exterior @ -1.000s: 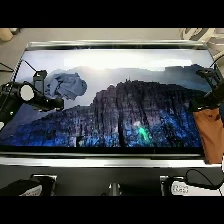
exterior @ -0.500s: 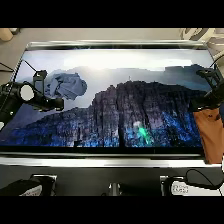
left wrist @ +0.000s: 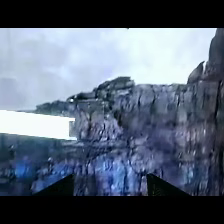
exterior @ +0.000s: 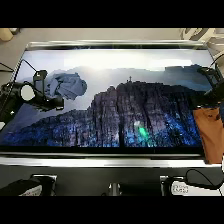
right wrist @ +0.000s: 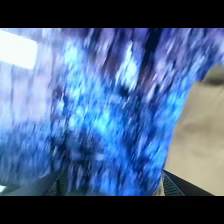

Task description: Fold the shirts.

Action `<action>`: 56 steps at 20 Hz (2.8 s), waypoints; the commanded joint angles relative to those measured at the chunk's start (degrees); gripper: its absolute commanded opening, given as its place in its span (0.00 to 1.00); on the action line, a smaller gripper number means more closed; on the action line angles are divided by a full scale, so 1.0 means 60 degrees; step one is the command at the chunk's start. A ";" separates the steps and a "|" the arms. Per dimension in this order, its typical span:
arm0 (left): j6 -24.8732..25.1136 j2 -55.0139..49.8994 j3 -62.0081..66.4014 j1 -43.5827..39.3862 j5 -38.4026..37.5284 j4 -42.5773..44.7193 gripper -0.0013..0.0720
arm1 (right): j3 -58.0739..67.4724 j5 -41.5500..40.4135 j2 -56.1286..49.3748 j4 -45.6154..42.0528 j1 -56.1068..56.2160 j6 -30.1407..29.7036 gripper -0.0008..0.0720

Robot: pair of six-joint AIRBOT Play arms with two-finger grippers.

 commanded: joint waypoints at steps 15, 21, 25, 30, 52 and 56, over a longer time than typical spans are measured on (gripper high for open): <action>-0.0576 -0.7417 0.6484 0.2007 0.0335 -0.2659 0.97 | -0.0015 -0.2430 -0.0211 0.1523 0.0011 0.0033 0.85; 0.1858 -0.6561 0.7490 0.1840 0.0557 -0.4506 0.05 | -0.0004 -0.2583 0.0076 0.2597 0.0011 0.0033 0.66; 0.3636 -0.3501 0.8327 0.0754 0.0863 -0.5005 0.05 | 0.0000 -0.3308 0.1453 0.2987 0.0011 0.0007 0.66; 0.3792 -0.0058 0.8032 -0.1676 0.2393 -0.4987 0.05 | 0.0000 -0.4156 0.4433 0.2980 0.0011 -0.0969 0.66; 0.1024 0.0546 0.0277 -0.3748 0.0029 0.0189 0.06 | -0.5224 -0.2707 0.0120 0.5537 0.4371 -0.1038 0.98; 0.0987 0.0707 0.0280 -0.3756 0.0029 0.0149 0.06 | -0.5224 -0.3781 -0.0663 0.6699 0.5227 -0.1366 0.98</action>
